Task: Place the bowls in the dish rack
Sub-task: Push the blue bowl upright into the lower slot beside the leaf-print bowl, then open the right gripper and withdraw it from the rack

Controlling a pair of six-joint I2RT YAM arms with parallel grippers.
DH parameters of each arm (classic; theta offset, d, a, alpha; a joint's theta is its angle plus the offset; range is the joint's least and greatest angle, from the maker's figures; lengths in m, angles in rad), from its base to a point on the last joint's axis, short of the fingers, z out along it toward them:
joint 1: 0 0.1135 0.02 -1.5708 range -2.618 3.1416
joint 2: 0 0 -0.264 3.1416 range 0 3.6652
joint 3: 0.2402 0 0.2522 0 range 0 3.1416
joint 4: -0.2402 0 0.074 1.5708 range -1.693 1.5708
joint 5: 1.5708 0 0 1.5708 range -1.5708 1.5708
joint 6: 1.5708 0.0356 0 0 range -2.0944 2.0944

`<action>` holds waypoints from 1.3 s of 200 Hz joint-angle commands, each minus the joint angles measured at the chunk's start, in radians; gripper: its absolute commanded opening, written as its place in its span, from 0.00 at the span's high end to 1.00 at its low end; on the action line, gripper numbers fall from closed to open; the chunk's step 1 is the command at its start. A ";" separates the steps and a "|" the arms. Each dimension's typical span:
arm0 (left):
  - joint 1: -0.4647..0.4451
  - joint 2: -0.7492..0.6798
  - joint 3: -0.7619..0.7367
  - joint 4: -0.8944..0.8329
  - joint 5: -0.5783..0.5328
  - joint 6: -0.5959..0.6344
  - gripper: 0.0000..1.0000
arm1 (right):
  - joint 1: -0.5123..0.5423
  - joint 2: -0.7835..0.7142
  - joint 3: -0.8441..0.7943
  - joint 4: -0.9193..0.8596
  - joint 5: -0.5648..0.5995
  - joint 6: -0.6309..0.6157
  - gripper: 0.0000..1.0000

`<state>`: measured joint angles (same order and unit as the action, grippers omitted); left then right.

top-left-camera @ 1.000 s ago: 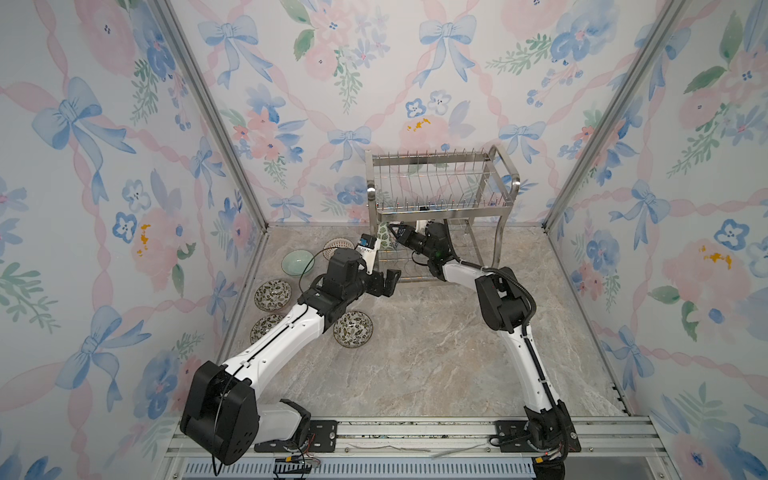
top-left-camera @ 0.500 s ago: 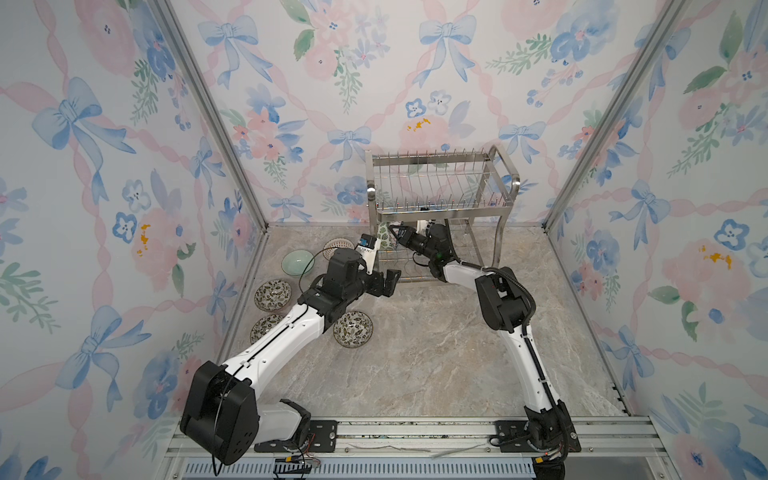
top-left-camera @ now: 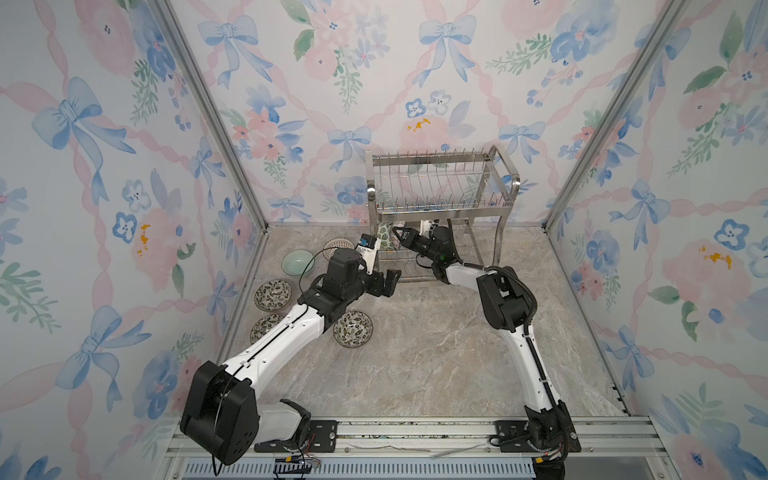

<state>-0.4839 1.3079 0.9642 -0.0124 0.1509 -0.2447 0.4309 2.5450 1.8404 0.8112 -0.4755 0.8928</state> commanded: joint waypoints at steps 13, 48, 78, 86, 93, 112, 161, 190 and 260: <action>0.005 0.001 -0.004 0.011 0.017 0.004 0.02 | -0.009 -0.062 -0.035 -0.103 -0.031 -0.073 0.95; 0.005 0.002 -0.004 0.012 0.016 0.004 0.02 | -0.009 -0.071 -0.036 -0.135 -0.039 -0.094 0.85; 0.005 0.000 -0.004 0.012 0.012 0.005 0.02 | -0.008 -0.078 -0.047 -0.134 -0.041 -0.094 0.78; 0.006 0.000 -0.004 0.012 0.010 0.005 0.02 | -0.008 -0.079 -0.049 -0.135 -0.043 -0.095 0.76; 0.006 0.000 -0.004 0.012 0.011 0.005 0.02 | -0.008 -0.081 -0.051 -0.135 -0.044 -0.095 0.76; 0.006 0.000 -0.004 0.012 0.011 0.005 0.02 | -0.009 -0.088 -0.060 -0.135 -0.046 -0.098 0.74; 0.007 -0.004 -0.004 0.012 0.007 0.006 0.02 | -0.012 -0.120 -0.099 -0.123 -0.046 -0.100 0.70; 0.006 -0.007 -0.005 0.012 0.001 0.007 0.02 | -0.012 -0.142 -0.134 -0.109 -0.049 -0.101 0.66; 0.007 -0.009 -0.005 0.011 -0.008 0.007 0.02 | -0.015 -0.233 -0.265 -0.054 -0.046 -0.101 0.57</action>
<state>-0.4839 1.3079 0.9642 -0.0124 0.1539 -0.2443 0.4202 2.3863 1.6299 0.7147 -0.5018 0.8066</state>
